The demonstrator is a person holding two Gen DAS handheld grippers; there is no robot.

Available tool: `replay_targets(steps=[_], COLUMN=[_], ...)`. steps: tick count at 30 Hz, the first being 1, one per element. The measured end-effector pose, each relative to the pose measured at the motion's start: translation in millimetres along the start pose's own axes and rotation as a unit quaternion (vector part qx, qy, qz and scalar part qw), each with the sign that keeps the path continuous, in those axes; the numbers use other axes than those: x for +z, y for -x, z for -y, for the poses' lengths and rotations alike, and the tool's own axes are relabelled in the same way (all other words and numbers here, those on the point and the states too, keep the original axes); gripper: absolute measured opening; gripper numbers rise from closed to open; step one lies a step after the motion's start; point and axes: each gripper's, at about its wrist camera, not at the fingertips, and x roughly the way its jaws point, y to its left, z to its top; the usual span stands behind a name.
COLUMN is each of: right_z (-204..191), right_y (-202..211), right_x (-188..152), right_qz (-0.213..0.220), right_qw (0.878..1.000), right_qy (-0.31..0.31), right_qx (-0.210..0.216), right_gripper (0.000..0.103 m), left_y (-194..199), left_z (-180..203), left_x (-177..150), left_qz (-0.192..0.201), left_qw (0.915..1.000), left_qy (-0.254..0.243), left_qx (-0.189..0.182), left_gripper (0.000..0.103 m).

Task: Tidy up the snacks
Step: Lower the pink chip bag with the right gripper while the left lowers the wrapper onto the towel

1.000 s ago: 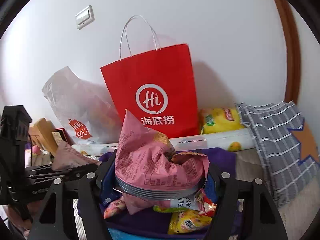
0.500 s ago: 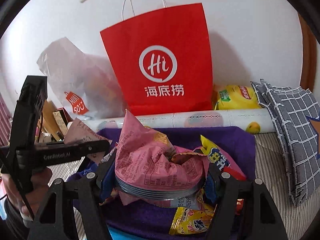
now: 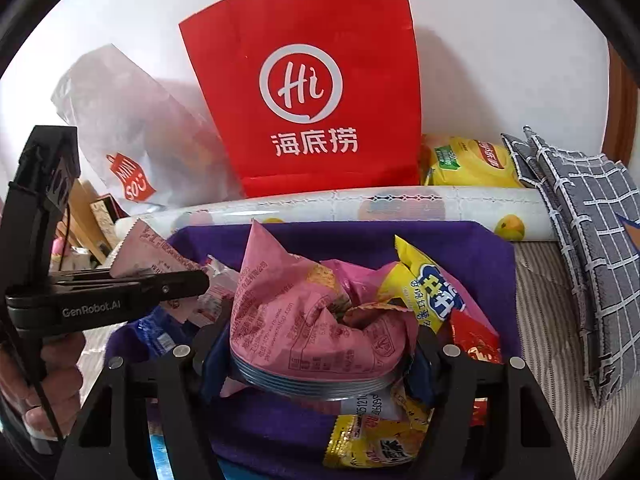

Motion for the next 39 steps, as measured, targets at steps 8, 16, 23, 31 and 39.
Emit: replay_targets(steps=[8,16,23,31,39], right_z=[7.5,4.6,3.2,4.5,6.3], right_y=[-8.9,-7.9,-7.5,-9.2,-7.9], right_x=[0.9,0.6,1.1,0.8,0.3], right_qz=[-0.029,-0.025,-0.023,-0.028,-0.032], right_qw=[0.999,0.999,0.999,0.999,0.999], right_qy=[-0.024,-0.016,-0.015,-0.021,-0.034], right_qx=[-0.003,-0.014,-0.022,-0.028,-0.022], right_gripper=[0.07,0.071,0.071,0.071,0.077], left_y=[-8.8,-17.2,-20.7,-20.3,-18.6], left_z=[6.7,4.2,6.5,4.5,6.0], left_x=[-4.8,-6.3,-5.8,-5.2,-5.7], left_qz=[-0.022,-0.042,-0.05,-0.05,-0.053], left_qw=[0.9997,0.9991,0.9986,0.9986,0.9985], left_qy=[-0.009,0.0,0.0,0.012,0.012], left_qx=[0.004,0.011,0.016,0.013,0.009], left_gripper=[0.022,0.023,0.023,0.023,0.038])
